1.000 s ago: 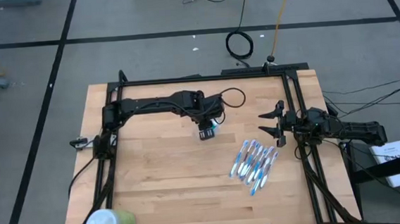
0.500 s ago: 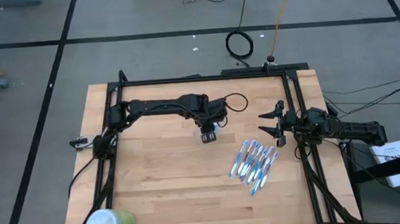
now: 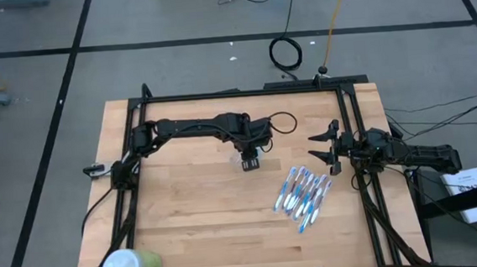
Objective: Pick & Place toothbrushing station
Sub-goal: Put the blue mouthwash into the transparent organizer
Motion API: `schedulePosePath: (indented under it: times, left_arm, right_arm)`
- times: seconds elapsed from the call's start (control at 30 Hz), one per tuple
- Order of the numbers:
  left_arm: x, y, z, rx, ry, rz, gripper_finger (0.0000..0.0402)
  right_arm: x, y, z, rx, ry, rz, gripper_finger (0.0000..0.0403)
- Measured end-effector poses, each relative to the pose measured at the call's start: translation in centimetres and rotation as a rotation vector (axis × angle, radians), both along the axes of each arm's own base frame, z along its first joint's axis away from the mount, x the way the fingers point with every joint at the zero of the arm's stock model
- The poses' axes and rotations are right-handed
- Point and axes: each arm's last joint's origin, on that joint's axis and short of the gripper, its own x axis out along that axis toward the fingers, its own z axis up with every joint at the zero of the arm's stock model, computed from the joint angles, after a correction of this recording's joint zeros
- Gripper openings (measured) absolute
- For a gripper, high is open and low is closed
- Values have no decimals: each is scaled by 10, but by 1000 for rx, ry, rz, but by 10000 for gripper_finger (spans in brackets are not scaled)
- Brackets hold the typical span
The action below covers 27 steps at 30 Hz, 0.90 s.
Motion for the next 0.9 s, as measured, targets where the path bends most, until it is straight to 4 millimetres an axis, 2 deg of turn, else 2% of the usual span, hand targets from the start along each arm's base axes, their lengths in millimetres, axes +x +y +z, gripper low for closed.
schedulePosePath:
  times: [0.9]
  left_arm:
    - [-1,-1,-1,-26,4,8,121]
  right_arm:
    - [0,0,0,0,0,0,212]
